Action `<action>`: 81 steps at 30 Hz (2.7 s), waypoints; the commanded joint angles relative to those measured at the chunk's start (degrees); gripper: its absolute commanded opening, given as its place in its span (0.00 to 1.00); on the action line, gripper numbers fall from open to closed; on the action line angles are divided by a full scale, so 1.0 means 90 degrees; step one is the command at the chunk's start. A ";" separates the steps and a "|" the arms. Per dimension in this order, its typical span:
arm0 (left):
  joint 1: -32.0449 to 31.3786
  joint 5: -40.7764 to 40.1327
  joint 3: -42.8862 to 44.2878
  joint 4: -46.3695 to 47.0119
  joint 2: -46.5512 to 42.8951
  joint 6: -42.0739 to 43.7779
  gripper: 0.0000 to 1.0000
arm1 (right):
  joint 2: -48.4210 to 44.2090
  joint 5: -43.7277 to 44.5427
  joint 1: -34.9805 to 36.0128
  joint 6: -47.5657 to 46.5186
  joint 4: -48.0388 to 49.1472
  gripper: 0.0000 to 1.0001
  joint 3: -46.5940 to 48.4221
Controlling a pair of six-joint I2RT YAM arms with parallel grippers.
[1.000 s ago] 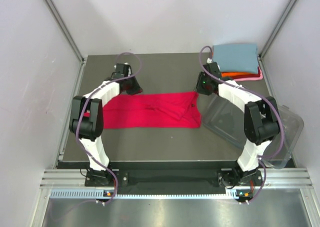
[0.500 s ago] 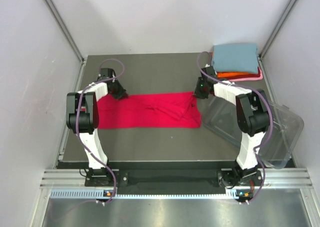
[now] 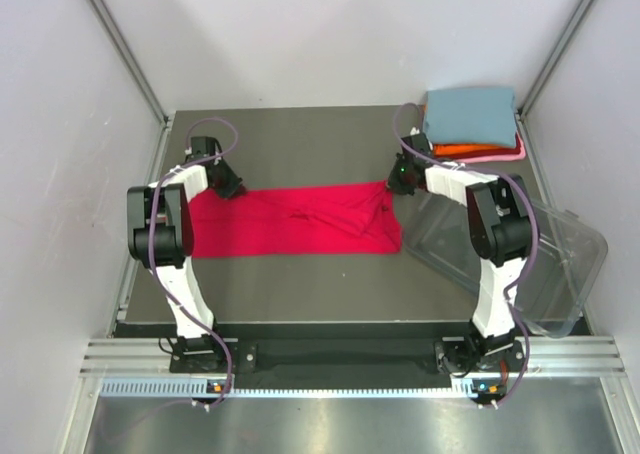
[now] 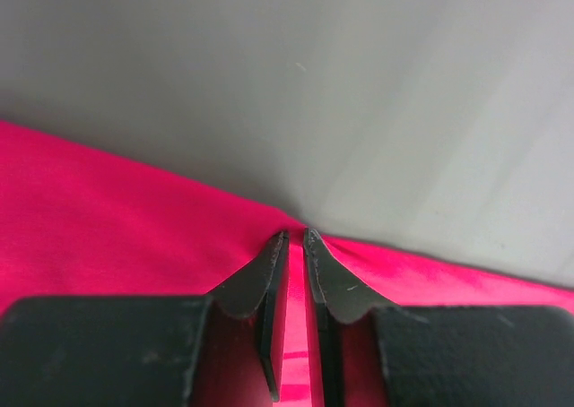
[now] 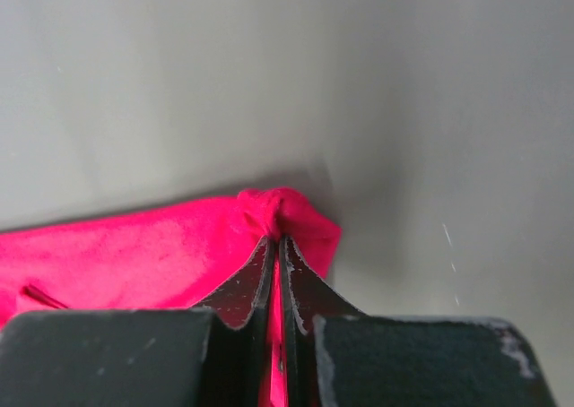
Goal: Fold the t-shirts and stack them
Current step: Fold the tshirt
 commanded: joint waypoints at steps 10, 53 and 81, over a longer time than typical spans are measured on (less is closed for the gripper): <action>0.0694 -0.1132 -0.0079 -0.0267 0.0322 0.0090 0.17 | 0.0979 0.0161 -0.0086 -0.0101 0.0148 0.00 0.0959; 0.0450 0.0469 -0.1915 -0.0746 -0.3135 0.0959 0.21 | 0.3696 -0.1362 -0.0555 -0.0121 0.0197 0.19 0.5862; 0.0831 -0.0711 -0.3302 -0.0766 -0.2588 0.0148 0.14 | -0.0085 -0.0161 -0.0282 -0.0863 -0.1610 0.12 0.1760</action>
